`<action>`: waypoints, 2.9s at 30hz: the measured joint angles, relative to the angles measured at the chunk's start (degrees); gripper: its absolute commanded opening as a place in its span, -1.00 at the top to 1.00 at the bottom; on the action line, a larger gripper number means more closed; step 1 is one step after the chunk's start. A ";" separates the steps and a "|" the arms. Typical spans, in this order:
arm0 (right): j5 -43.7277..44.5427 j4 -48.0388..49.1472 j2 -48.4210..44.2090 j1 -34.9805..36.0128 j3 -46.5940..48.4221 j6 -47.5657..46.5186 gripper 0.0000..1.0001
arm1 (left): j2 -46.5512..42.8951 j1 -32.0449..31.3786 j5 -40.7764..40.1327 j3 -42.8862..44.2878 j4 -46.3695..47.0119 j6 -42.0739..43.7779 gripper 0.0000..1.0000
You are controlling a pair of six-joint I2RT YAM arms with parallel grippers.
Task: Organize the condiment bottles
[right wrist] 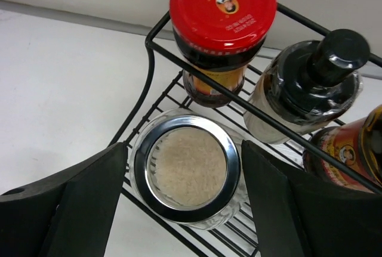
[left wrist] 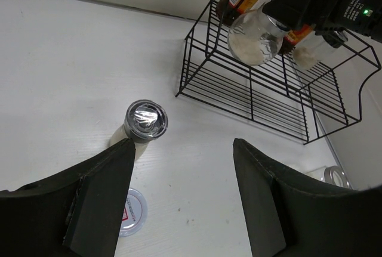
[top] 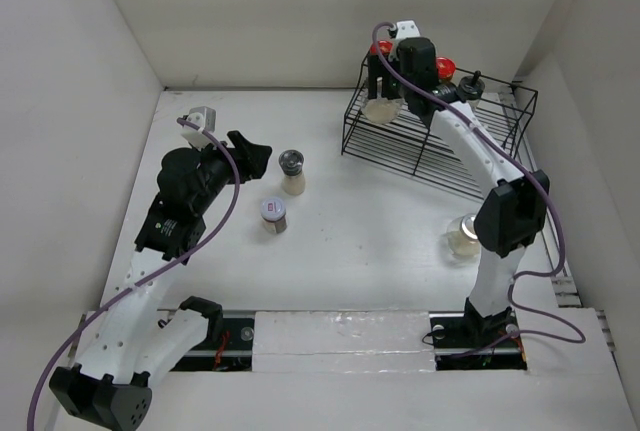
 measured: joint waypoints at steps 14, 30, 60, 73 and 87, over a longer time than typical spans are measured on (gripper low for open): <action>-0.66 3.78 -10.03 3.13 -5.88 -2.99 0.10 | 0.00 0.00 -0.02 0.00 0.00 0.00 -0.25; -11.82 18.10 -2.23 23.85 -26.93 -0.33 -0.97 | -1.14 0.00 -11.67 0.00 -2.25 -2.73 -0.28; -2.67 21.62 -14.38 24.63 -31.34 0.24 0.04 | -0.68 0.00 -8.94 0.00 -2.14 -2.93 -0.28; 4.04 25.44 -38.29 -0.63 -35.76 1.62 0.10 | -0.68 0.00 -7.74 0.00 -1.77 -2.84 -0.28; -1.49 19.26 -21.20 -9.90 -32.74 2.54 0.10 | -0.68 0.00 -7.02 0.00 -1.77 -2.80 -0.28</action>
